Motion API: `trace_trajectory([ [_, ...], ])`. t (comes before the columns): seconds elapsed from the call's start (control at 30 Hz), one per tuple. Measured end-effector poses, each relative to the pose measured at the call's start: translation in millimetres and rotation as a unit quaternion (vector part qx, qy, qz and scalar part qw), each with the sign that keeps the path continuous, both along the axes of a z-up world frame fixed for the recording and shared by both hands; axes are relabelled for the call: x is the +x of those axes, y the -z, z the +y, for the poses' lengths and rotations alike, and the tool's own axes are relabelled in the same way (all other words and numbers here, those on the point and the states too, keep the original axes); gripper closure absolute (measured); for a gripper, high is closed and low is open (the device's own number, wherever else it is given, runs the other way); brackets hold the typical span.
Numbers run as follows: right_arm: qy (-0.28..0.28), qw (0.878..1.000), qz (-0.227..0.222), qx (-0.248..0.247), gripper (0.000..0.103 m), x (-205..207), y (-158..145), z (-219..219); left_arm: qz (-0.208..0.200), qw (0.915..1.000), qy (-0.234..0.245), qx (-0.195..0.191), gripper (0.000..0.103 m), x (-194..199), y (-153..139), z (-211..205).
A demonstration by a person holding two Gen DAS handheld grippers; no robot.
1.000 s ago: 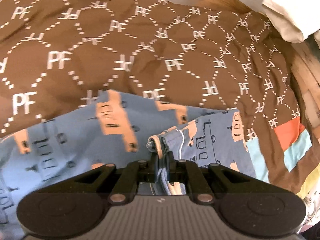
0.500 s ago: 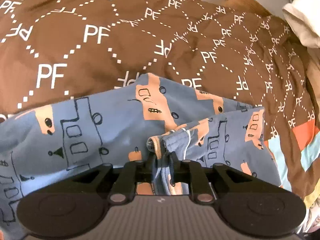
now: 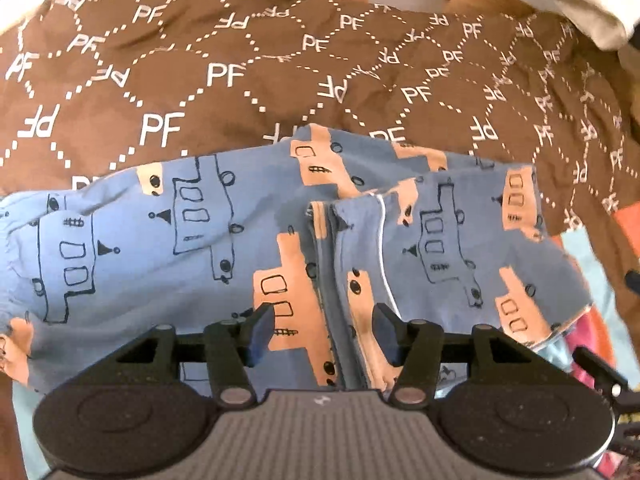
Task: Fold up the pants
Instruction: 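Open both tools and release the pants onto the duvet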
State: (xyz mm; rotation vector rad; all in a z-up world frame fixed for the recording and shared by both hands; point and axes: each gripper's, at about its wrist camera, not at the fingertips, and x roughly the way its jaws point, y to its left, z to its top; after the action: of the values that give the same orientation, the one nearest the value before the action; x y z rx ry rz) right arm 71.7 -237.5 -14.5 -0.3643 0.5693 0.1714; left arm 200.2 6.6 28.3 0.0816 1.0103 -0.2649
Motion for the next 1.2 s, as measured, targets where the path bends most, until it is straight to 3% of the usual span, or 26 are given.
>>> trace_trajectory([
  [0.2, -0.001, 0.999, -0.023, 0.036, 0.017, 0, -5, 6, -0.033, 0.9994, 0.009, 0.004, 0.038, -3, -4, -13],
  [0.37, 0.036, 0.984, 0.004, 0.176, 0.025, 11, -17, -21, -0.04, 0.9976, 0.022, 0.052, 0.036, -1, 10, -29],
  [0.5, 0.05, 0.986, 0.015, 0.156, 0.044, 13, -15, -29, -0.022, 0.999, 0.01, 0.037, 0.034, 2, 19, -24],
  [0.57, 0.049, 0.986, 0.014, 0.157, 0.049, 11, -16, -36, -0.019, 0.9992, 0.011, 0.033, 0.034, 4, 19, -22],
  [0.67, 0.063, 0.965, 0.045, 0.251, 0.05, 19, -14, -55, -0.019, 0.9992, 0.012, 0.034, 0.034, 4, 20, -22],
  [0.73, 0.089, 0.945, 0.066, 0.306, 0.058, 29, -10, -63, -0.02, 0.9991, 0.012, 0.037, 0.034, 3, 21, -23],
  [0.8, 0.11, 0.944, 0.074, 0.303, 0.06, 31, -7, -61, -0.02, 0.9989, 0.012, 0.04, 0.034, 3, 21, -23],
  [1.0, 0.079, 0.978, 0.053, 0.184, 0.053, 7, -5, -49, -0.015, 0.9991, 0.012, 0.037, 0.033, 6, 23, -21],
  [1.2, 0.044, 0.983, 0.066, 0.167, 0.053, 17, 4, -32, -0.013, 0.9991, 0.012, 0.039, 0.032, 6, 23, -22],
])
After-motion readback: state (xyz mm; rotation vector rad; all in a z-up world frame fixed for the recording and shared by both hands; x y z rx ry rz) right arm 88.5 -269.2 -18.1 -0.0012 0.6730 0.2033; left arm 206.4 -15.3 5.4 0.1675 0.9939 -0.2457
